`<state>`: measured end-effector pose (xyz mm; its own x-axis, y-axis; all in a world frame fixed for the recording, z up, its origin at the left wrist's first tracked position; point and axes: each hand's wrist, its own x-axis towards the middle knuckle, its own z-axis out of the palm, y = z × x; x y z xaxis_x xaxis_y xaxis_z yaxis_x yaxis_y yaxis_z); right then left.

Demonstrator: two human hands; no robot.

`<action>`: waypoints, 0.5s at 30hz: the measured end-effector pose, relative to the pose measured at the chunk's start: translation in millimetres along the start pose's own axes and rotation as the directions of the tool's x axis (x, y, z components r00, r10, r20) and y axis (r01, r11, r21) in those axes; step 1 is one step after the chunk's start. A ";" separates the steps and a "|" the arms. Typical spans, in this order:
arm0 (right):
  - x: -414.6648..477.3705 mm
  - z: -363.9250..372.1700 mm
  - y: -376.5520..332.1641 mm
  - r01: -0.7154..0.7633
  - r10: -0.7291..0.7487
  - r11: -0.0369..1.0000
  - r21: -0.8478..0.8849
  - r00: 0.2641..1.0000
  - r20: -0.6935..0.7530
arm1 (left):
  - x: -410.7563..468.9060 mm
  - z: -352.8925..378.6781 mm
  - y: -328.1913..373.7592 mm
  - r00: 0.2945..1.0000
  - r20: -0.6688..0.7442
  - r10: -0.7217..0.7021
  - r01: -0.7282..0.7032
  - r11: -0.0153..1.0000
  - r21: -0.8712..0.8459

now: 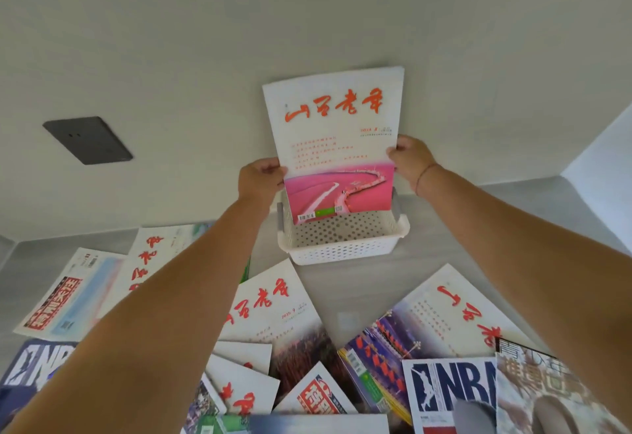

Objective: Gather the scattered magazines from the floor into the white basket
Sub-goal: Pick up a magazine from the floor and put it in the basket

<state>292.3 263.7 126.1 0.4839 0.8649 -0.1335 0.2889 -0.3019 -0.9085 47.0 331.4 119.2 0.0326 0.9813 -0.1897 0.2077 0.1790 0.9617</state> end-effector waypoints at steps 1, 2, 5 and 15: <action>2.5 1.7 5.2 -0.022 0.022 1.000 0.002 1.000 0.007 | 3.8 2.5 -6.6 1.000 -0.004 -0.027 0.027 1.000 -0.002; 4.7 3.3 9.0 -0.040 0.040 0.999 0.009 0.999 0.016 | 7.1 4.8 -12.3 0.999 -0.007 -0.052 0.052 0.999 -0.008; 11.6 8.3 19.0 -0.072 0.071 0.997 0.023 0.997 0.028 | 13.8 11.1 -21.6 0.994 -0.021 -0.110 0.110 0.994 -0.023; 18.8 15.7 34.3 -0.065 0.063 0.997 -0.037 0.997 -0.050 | 25.8 18.3 -26.7 0.995 -0.060 -0.084 0.090 0.991 0.103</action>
<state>298.3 275.8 86.2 0.5422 0.8227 -0.1707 0.2875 -0.3725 -0.8824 60.2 350.7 85.0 -0.0441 0.9652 -0.2578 0.3093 0.2586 0.9151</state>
